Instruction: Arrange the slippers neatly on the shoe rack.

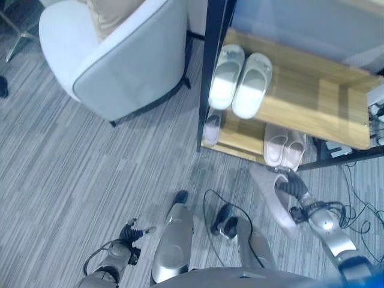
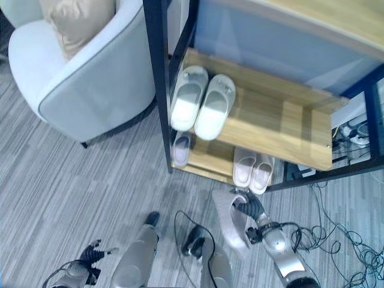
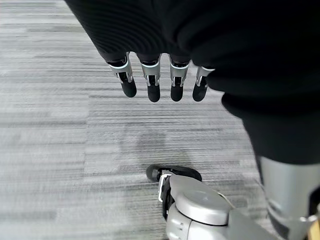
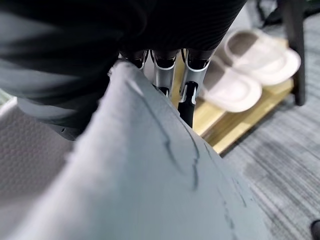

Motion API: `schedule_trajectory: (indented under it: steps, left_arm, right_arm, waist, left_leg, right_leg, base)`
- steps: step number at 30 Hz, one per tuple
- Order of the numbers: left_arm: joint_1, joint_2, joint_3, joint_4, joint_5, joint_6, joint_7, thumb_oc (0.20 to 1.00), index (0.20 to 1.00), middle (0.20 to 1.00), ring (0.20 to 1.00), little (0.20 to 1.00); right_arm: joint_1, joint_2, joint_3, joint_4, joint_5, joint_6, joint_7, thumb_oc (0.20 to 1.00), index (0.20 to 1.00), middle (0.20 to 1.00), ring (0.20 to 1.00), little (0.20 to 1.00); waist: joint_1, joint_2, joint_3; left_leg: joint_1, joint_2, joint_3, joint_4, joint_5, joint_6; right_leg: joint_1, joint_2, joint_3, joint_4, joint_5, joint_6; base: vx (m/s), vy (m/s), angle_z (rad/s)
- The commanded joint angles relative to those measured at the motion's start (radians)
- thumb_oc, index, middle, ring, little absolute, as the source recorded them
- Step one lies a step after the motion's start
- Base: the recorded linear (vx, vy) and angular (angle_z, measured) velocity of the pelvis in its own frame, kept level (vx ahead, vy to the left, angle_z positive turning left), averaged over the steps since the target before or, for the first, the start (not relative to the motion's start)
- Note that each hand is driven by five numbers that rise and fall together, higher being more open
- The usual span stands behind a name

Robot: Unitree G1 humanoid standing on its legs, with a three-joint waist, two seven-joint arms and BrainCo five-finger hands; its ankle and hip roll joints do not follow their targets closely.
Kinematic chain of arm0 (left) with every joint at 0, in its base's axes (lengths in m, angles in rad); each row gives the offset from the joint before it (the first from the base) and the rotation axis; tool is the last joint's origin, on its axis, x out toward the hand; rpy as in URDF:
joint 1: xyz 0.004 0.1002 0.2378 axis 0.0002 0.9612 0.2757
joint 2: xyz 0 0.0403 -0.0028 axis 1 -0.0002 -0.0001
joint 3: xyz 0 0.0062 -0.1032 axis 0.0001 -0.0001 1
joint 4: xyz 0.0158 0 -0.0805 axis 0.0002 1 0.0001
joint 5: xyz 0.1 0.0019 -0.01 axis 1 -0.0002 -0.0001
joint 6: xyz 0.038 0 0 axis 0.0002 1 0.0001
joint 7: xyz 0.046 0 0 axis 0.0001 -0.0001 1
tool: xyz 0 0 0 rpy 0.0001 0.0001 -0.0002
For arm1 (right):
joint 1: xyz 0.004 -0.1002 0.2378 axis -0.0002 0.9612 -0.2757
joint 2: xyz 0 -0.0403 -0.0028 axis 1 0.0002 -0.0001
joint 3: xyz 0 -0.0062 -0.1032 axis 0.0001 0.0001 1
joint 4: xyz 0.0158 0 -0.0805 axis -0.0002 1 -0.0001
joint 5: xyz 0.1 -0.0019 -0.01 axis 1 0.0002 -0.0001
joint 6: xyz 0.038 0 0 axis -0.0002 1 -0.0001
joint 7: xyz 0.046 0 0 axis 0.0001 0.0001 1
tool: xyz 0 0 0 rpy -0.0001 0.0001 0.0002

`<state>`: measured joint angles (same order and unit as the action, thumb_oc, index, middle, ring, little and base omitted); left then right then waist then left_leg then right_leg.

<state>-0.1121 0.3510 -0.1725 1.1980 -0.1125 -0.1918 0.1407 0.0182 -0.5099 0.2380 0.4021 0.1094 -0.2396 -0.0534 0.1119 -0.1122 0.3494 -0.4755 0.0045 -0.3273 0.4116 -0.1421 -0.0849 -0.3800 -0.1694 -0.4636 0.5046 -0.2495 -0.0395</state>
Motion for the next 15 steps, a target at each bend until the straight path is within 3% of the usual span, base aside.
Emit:
schedule_trajectory:
  steps: [1, 6, 9, 10, 12, 15]
  left_arm:
    - [0.026, -0.012, 0.032, 0.013, -0.159, -0.057, 0.056, 1.0, 1.0, 1.0, 1.0, 1.0]
    - [-0.013, 0.003, 0.03, -0.035, -0.256, -0.088, 0.088, 1.0, 1.0, 1.0, 1.0, 1.0]
    - [-0.031, 0.021, 0.015, -0.152, -0.348, -0.115, 0.107, 1.0, 1.0, 1.0, 1.0, 1.0]
    - [-0.031, 0.021, 0.016, -0.154, -0.348, -0.114, 0.108, 1.0, 1.0, 1.0, 1.0, 1.0]
    - [-0.033, 0.082, -0.005, -0.285, -0.305, -0.152, 0.159, 1.0, 1.0, 1.0, 1.0, 1.0]
    - [-0.012, 0.107, 0.013, -0.348, -0.33, -0.169, 0.181, 1.0, 1.0, 1.0, 1.0, 1.0]
  right_arm:
    - [-0.014, -0.028, -0.02, -0.052, 0.032, -0.048, -0.063, 0.2, 0.2, 0.2, 0.2, 0.2]
    - [-0.137, -0.032, 0.034, -0.004, -0.02, -0.046, -0.136, 0.2, 0.2, 0.2, 0.2, 0.2]
    - [-0.293, -0.096, 0.039, 0.011, -0.079, -0.04, -0.234, 0.2, 0.2, 0.2, 0.2, 0.2]
    - [-0.295, -0.096, 0.04, 0.013, -0.079, -0.04, -0.235, 0.2, 0.2, 0.2, 0.2, 0.2]
    - [-0.426, -0.17, -0.009, -0.023, -0.156, -0.04, -0.345, 0.2, 0.2, 0.2, 0.2, 0.2]
    - [-0.509, -0.226, -0.017, 0.007, -0.201, -0.025, -0.409, 0.2, 0.2, 0.2, 0.2, 0.2]
  waist:
    - [0.015, 0.002, -0.046]
    - [0.027, 0.004, -0.027]
    - [0.045, 0.026, -0.004]
    - [0.045, 0.024, -0.009]
    - [0.059, 0.04, -0.013]
    - [0.071, 0.044, -0.025]
  left_leg:
    - [-0.037, 0.011, 0.065, 0.0, 0.049, 0.011]
    - [-0.207, -0.018, 0.057, 0.104, 0.021, 0.029]
    - [-0.412, -0.049, 0.05, 0.251, -0.011, 0.055]
    - [-0.422, -0.05, 0.052, 0.256, -0.014, 0.055]
    - [-0.628, -0.096, 0.051, 0.395, -0.04, 0.068]
    - [-0.733, -0.116, 0.06, 0.481, -0.07, 0.075]
  right_leg:
    - [0.048, -0.02, 0.035, 0.005, -0.034, 0.055]
    - [-0.152, -0.054, 0.056, 0.168, -0.075, 0.037]
    - [-0.343, -0.083, 0.091, 0.296, -0.116, 0.025]
    - [-0.353, -0.085, 0.093, 0.302, -0.119, 0.025]
    - [-0.553, -0.136, 0.124, 0.447, -0.172, 0.0]
    - [-0.657, -0.157, 0.147, 0.522, -0.185, -0.002]
  base:
    - [-0.07, -0.013, 0.52]
    - [-0.09, 0.04, -0.08]
    - [-0.09, 0.084, 0.06]
    - [-0.07, 0.091, -0.12]
    - [-0.03, 0.098, 0.07]
    - [0.02, 0.163, 0.08]
